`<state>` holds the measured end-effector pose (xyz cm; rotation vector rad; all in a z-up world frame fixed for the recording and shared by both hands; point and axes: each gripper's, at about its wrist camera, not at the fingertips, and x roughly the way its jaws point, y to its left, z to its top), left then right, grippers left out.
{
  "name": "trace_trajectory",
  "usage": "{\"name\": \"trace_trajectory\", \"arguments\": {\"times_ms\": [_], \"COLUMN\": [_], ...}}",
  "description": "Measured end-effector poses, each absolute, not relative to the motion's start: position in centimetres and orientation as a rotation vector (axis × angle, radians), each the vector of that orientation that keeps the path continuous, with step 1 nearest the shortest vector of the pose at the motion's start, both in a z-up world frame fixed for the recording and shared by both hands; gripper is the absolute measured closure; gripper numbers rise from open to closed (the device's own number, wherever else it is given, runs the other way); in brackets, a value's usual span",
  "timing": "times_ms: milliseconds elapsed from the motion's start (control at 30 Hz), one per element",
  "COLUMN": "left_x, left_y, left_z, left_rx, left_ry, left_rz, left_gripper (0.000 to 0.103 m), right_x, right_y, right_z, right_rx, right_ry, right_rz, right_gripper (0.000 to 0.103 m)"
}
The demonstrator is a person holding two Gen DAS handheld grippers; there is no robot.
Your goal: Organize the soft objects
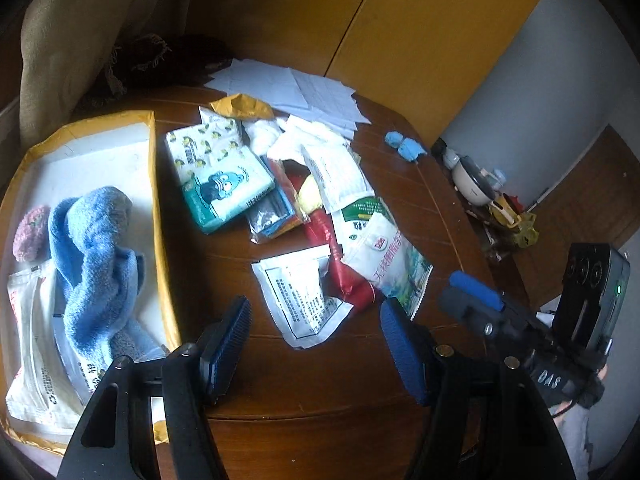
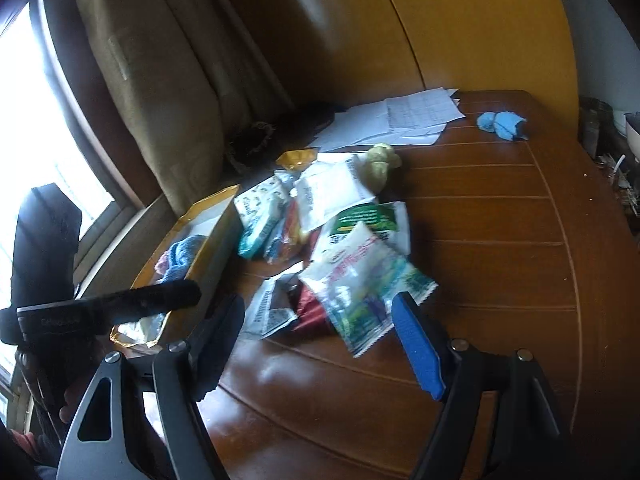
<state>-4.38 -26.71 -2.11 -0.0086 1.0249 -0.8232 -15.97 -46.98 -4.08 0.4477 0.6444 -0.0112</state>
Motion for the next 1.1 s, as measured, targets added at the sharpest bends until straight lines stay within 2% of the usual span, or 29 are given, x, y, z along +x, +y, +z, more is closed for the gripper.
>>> {"name": "trace_trajectory", "arguments": {"times_ms": [233, 600, 667, 733, 767, 833, 1000, 1033, 1100], "left_x": [-4.1, -2.3, -2.1, -2.1, -2.2, -2.8, -2.2, -2.0, -2.1], "left_y": [-27.2, -30.4, -30.9, -31.4, -31.6, -32.4, -34.5, -34.6, -34.5], "left_z": [-3.0, -5.1, -5.0, -5.0, -4.9, -4.7, -6.1, -6.4, -6.6], "left_rx": [0.017, 0.115, 0.141, 0.152, 0.171, 0.234, 0.292, 0.296, 0.286], "left_ry": [1.058, 1.136, 1.113, 1.111, 1.107, 1.064, 1.118, 1.123, 1.114], "left_rz": [-0.789, -0.72, -0.696, -0.698, -0.682, -0.663, -0.683, -0.673, -0.665], "left_gripper": [0.033, 0.033, 0.033, 0.038, 0.043, 0.045, 0.068, 0.07, 0.073], "right_x": [-12.3, -11.7, -11.8, -11.9, -12.0, -12.2, -13.0, -13.1, -13.2], "right_y": [-49.8, -50.6, -50.4, -50.4, -50.5, -50.8, -51.5, -51.5, -51.6], "right_z": [-5.2, -7.1, -7.4, -7.7, -7.9, -8.2, -8.2, -8.1, -8.1], "right_rx": [0.462, 0.547, 0.544, 0.558, 0.57, 0.589, 0.639, 0.641, 0.639], "right_ry": [0.763, 0.805, 0.816, 0.829, 0.83, 0.829, 0.806, 0.804, 0.808], "right_rz": [-0.1, -0.063, -0.084, -0.082, -0.083, -0.084, -0.08, -0.087, -0.088], "right_gripper": [0.027, 0.028, 0.036, 0.045, 0.047, 0.053, 0.067, 0.073, 0.077]}}
